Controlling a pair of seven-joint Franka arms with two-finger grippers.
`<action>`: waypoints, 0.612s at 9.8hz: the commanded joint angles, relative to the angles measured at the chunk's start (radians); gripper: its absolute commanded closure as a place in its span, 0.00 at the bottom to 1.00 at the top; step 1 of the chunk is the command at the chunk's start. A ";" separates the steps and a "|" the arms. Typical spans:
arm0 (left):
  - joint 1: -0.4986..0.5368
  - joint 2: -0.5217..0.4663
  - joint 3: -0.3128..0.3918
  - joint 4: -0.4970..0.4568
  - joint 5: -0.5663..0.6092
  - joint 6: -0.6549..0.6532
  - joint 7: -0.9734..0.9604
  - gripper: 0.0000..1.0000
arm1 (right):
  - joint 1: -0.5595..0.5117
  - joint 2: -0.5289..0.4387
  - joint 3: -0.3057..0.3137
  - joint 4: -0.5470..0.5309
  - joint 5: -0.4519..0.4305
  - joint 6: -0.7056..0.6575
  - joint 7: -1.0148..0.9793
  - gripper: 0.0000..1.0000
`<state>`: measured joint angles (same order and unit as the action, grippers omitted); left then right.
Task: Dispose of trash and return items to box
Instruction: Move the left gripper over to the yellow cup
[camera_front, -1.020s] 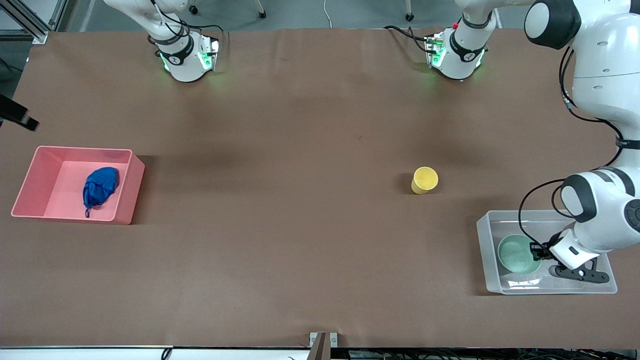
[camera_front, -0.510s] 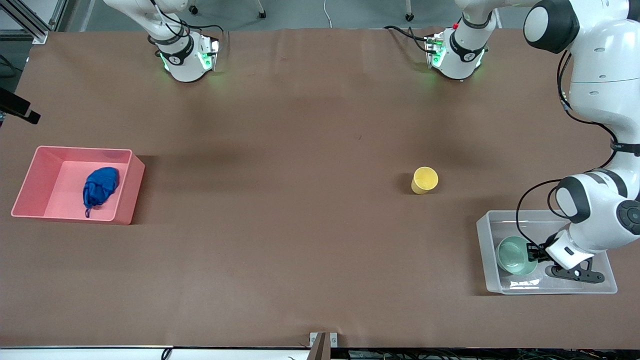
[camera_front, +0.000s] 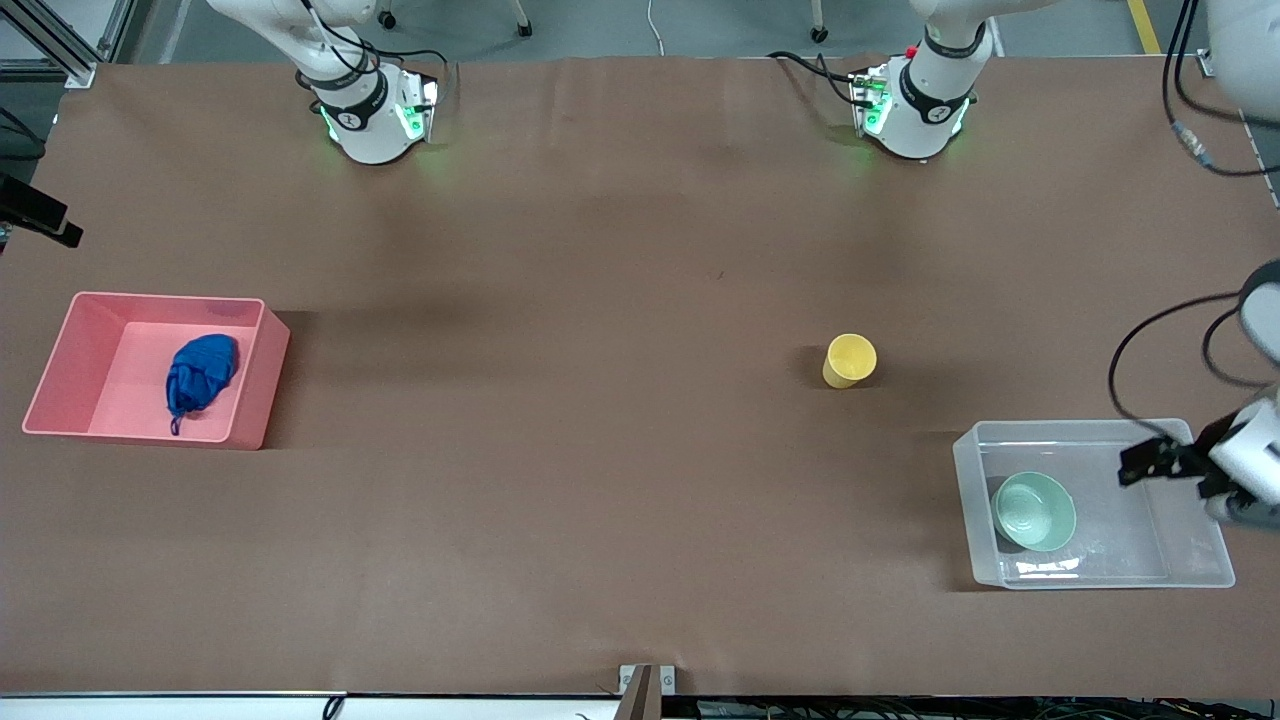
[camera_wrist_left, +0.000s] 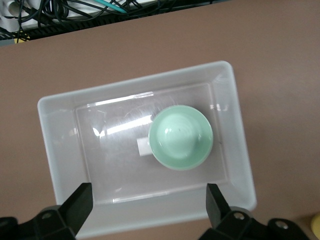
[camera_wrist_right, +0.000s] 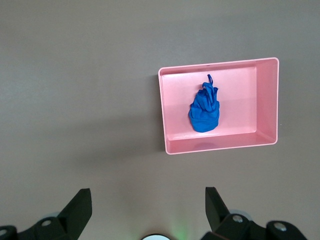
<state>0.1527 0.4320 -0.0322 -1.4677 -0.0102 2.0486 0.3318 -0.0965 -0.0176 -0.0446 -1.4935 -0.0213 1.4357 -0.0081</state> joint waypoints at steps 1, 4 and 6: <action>-0.001 -0.196 -0.037 -0.314 0.003 0.028 -0.007 0.00 | 0.006 -0.031 0.008 -0.016 -0.009 0.051 -0.003 0.00; 0.001 -0.341 -0.106 -0.602 0.000 0.102 -0.028 0.00 | 0.008 -0.031 0.008 -0.016 -0.008 0.043 0.000 0.00; 0.001 -0.332 -0.181 -0.680 0.000 0.166 -0.132 0.01 | 0.008 -0.031 0.008 -0.017 -0.008 0.035 0.000 0.00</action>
<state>0.1497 0.1038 -0.1737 -2.0577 -0.0103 2.1519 0.2490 -0.0898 -0.0269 -0.0393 -1.4910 -0.0213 1.4730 -0.0084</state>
